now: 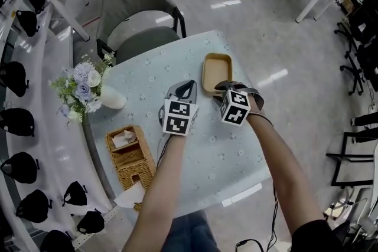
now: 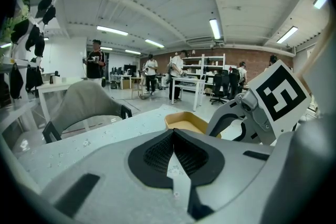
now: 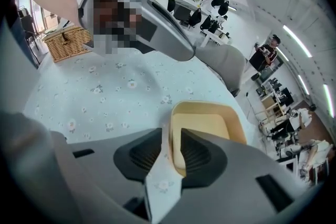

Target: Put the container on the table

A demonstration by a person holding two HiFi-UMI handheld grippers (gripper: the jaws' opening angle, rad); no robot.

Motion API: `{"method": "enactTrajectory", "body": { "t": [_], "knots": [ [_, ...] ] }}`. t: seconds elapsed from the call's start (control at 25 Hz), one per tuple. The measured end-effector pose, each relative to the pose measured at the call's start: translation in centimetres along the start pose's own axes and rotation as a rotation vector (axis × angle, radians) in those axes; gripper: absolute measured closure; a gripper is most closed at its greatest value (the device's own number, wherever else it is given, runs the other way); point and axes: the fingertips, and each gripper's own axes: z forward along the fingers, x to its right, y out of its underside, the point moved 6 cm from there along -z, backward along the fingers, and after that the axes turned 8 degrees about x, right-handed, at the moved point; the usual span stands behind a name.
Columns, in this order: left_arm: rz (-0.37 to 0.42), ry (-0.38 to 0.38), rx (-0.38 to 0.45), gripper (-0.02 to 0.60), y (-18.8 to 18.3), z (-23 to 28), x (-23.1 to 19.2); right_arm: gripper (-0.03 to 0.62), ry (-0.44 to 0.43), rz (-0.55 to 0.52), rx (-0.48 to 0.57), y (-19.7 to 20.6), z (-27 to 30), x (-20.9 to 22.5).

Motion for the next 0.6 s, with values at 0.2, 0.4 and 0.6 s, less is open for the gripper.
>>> {"method": "enactTrajectory", "body": {
  "t": [0.2,0.4,0.6],
  "knots": [
    [0.014,0.006,0.008,0.574,-1.1,-0.5,0.3,0.498,0.08,0.048,0.079,-1.3,-2.4,0.8],
    [0.024,0.016,0.056,0.574,-4.9,-2.9,1.5,0.499,0.251,0.259,0.275,-4.0,-8.8,2.4],
    [0.048,0.025,0.157,0.574,-11.0,-7.1,3.3,0.537,0.469,0.476,0.499,-6.5,-17.7,3.3]
  ]
}}
